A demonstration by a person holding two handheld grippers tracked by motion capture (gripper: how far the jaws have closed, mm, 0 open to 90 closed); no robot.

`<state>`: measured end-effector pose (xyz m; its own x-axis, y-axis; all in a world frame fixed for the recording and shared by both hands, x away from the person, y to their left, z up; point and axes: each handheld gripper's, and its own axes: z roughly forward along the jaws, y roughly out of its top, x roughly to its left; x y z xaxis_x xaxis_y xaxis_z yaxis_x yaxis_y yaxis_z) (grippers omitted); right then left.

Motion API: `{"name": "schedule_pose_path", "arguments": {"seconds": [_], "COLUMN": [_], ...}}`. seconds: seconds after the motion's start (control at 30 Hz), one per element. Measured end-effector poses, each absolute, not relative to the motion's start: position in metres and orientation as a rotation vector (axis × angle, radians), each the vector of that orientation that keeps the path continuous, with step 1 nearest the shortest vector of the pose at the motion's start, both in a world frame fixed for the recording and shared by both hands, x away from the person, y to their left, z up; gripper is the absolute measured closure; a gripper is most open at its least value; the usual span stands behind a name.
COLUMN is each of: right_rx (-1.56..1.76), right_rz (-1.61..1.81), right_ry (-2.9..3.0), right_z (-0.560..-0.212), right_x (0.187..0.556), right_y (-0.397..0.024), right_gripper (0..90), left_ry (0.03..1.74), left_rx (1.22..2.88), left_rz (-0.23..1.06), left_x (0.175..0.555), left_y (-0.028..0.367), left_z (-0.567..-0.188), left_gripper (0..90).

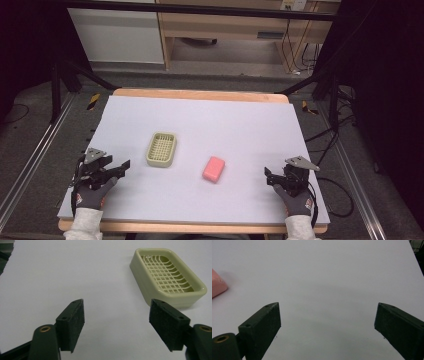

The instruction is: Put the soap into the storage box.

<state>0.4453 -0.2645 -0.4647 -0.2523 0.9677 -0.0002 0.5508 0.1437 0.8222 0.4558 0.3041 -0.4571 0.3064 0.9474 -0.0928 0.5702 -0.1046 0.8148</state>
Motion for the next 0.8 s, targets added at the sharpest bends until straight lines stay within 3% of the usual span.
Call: {"name": "schedule_pose_path", "arguments": {"seconds": [0.27, 0.8], "right_rx": [1.448, 1.465], "right_rz": [0.947, 0.935], "right_ry": [1.883, 1.88], "right_z": [-0.468, -0.468], "right_x": [0.445, 0.445], "right_y": [-0.261, -0.261], "right_gripper": [10.4, 10.3], "left_ry": [1.338, 1.284], "left_rx": [1.789, 1.813], "left_rz": [0.594, 0.601], "left_x": [0.452, 0.449], "left_y": [0.296, 0.28], "left_z": [-0.454, -0.445], "left_gripper": [33.4, 31.2]}}
